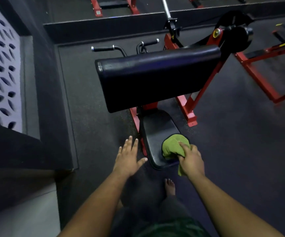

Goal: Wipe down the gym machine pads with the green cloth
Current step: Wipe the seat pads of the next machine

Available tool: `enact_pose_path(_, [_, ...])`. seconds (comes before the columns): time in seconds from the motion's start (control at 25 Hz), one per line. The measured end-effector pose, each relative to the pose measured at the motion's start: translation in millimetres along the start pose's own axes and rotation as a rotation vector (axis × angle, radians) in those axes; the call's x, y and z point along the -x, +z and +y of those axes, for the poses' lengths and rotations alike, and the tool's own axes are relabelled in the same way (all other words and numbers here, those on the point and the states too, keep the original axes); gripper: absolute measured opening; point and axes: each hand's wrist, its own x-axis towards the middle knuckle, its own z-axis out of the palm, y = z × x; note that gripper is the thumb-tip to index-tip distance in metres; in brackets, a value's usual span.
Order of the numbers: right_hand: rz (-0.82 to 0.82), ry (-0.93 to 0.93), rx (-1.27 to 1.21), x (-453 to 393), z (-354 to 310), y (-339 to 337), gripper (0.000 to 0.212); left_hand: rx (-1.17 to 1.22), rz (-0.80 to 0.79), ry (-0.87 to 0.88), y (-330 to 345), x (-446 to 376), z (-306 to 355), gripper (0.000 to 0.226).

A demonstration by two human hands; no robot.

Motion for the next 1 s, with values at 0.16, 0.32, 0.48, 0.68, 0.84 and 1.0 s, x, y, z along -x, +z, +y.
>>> enact_pose_path(0.16, [-0.029,-0.1,0.183,-42.7,48.9,12.1,0.065,0.071,-0.003,-0.106,58.4,-32.9,36.7,0.094])
enact_pose_path(0.32, [-0.192,-0.262,0.289,-106.4,91.9,53.3,0.077,0.21,0.047,-0.29,130.7,-80.0,75.4,0.086])
enact_pose_path(0.48, [-0.319,-0.313,0.29,-150.6,100.4,107.6,0.084,0.29,0.187,-0.415,180.9,-131.4,97.1,0.074])
enact_pose_path(0.68, [-0.173,-0.252,0.216,-192.4,74.5,128.5,0.078,0.205,0.314,-0.509,220.5,-164.7,103.1,0.071])
enact_pose_path(0.84, [-0.052,-0.356,0.156,-263.7,46.6,137.0,0.073,0.1,0.382,-0.527,238.0,-170.7,104.6,0.072])
enact_pose_path(1.0, [-0.178,-0.434,0.107,-330.0,6.1,130.6,0.072,0.049,0.378,-0.536,238.7,-171.4,103.9,0.073])
